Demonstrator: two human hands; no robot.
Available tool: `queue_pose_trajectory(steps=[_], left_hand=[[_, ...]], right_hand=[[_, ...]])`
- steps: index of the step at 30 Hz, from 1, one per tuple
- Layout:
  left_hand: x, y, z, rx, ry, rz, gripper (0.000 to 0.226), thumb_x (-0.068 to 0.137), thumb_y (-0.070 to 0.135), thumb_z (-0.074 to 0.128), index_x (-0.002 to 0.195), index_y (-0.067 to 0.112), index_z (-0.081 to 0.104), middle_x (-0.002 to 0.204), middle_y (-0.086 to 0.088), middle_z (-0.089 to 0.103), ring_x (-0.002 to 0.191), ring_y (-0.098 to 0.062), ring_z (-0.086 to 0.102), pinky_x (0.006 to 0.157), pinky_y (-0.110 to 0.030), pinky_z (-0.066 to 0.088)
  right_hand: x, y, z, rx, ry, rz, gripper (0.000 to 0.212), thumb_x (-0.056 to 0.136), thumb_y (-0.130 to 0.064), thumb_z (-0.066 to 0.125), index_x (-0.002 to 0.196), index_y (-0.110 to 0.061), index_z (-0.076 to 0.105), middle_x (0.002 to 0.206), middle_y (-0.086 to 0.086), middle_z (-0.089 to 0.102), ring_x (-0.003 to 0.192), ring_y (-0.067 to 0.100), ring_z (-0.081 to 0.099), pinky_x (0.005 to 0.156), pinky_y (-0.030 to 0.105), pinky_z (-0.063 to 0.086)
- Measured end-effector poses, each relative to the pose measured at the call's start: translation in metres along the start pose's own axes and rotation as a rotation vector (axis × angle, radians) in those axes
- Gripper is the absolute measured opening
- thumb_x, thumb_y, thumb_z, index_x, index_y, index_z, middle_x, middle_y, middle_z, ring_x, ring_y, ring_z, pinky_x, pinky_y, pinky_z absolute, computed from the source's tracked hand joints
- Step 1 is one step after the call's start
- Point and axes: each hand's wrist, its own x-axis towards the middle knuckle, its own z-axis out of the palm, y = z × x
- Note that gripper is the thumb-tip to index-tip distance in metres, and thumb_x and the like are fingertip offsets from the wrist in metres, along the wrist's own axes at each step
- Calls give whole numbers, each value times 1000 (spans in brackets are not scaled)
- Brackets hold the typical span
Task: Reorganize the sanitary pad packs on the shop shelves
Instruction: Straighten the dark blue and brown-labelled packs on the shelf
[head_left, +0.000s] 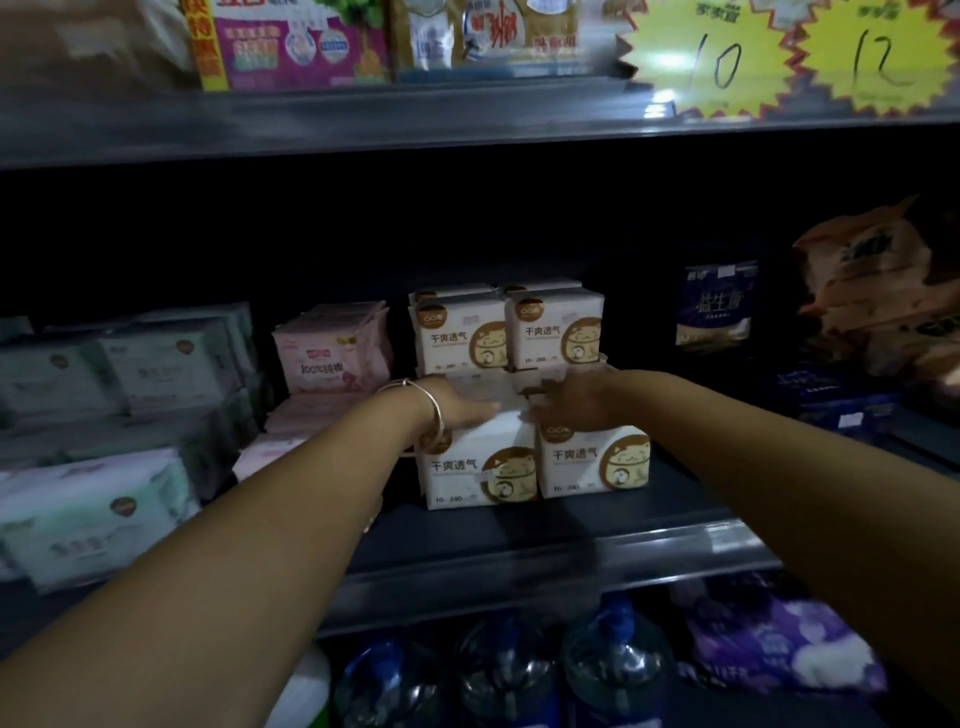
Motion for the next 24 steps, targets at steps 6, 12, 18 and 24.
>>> queue_pose_trajectory(steps=[6, 12, 18, 24], left_hand=[[-2, 3, 8, 123, -31, -33, 84, 70, 59, 69, 134, 11, 44, 133, -6, 50, 118, -29, 52, 102, -41, 44], [-2, -4, 5, 96, -13, -9, 82, 68, 55, 73, 132, 11, 48, 127, -6, 55, 116, -31, 55, 97, -40, 48], [-11, -10, 11, 100, 52, 64, 87, 71, 55, 71, 140, 11, 41, 140, -6, 46, 124, -25, 48, 105, -38, 41], [-43, -7, 9, 119, 215, 167, 62, 83, 37, 68, 134, 8, 47, 132, -9, 53, 117, -26, 53, 100, -34, 44]], right_hand=[[-10, 0, 6, -249, -48, 25, 75, 92, -40, 52, 151, -21, 10, 157, 10, 16, 142, 32, 18, 114, 44, 19], [0, 6, 9, -258, -22, -12, 80, 90, -22, 59, 151, -18, 6, 157, 11, 10, 143, 34, 11, 114, 42, 20], [-5, 2, 16, -328, 36, 8, 75, 93, -24, 55, 150, -9, 7, 155, 15, 14, 143, 31, 14, 116, 40, 15], [-20, -8, 19, -271, 111, 63, 66, 93, -15, 47, 150, -13, 13, 155, 8, 18, 144, 30, 13, 112, 63, 14]])
